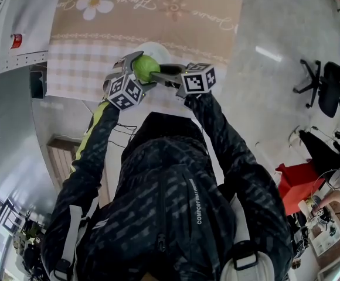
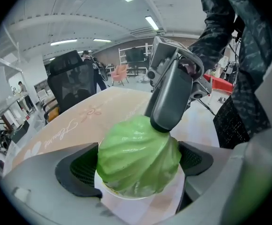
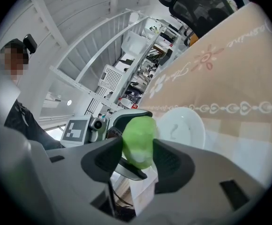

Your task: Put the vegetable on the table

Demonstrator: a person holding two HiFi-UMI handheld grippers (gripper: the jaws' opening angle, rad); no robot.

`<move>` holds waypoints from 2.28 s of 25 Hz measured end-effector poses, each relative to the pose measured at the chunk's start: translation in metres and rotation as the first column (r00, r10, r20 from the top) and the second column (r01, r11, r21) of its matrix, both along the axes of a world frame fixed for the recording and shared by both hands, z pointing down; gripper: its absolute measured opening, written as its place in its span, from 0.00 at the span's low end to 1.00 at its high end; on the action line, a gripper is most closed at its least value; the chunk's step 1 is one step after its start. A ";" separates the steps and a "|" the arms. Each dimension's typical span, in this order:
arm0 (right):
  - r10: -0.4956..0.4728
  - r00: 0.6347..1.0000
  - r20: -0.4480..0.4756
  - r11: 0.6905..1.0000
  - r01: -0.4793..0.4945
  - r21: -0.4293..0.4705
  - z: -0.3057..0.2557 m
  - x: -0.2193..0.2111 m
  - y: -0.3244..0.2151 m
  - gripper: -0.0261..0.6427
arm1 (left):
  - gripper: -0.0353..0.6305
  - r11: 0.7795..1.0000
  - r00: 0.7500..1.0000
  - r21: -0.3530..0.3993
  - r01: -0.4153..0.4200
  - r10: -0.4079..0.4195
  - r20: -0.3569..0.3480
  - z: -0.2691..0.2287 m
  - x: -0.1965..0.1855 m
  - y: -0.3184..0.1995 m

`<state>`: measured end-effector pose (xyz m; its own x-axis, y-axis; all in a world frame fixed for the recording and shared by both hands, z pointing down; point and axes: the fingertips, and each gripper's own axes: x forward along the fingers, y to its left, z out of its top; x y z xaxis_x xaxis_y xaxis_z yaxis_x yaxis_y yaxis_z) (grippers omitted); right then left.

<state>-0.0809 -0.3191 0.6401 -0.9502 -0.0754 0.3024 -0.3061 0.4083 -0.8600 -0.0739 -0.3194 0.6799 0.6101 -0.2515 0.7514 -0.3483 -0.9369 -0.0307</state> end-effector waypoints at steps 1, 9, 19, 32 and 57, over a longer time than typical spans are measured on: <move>0.003 1.000 -0.007 1.000 -0.003 -0.001 0.001 0.000 -0.001 0.32 | 0.82 1.000 1.000 0.002 -0.002 0.001 0.016 0.002 0.000 -0.001; 0.031 0.999 -0.037 0.999 -0.031 -0.019 0.015 0.004 -0.008 0.33 | 0.82 1.000 0.991 0.009 -0.030 0.029 0.129 0.017 0.002 -0.010; 0.053 0.998 -0.037 0.997 -0.055 -0.055 0.020 0.010 -0.012 0.34 | 0.82 0.996 0.963 0.035 -0.086 0.074 0.260 0.020 0.003 -0.017; 0.068 0.997 0.048 0.997 -0.066 -0.038 0.020 0.012 -0.020 0.32 | 0.82 0.997 0.972 0.028 -0.069 0.061 0.227 0.021 0.004 -0.022; 0.090 0.993 0.077 0.967 -0.069 -0.246 0.034 0.009 -0.021 0.34 | 0.79 0.988 0.993 0.149 -0.029 0.011 0.120 0.009 -0.003 -0.030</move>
<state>-0.0721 -0.3405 0.6743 -0.9676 -0.0865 0.2372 -0.2486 0.1617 -0.9550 -0.0767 -0.3495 0.6885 0.5252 -0.3553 0.7732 -0.3153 -0.9252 -0.2110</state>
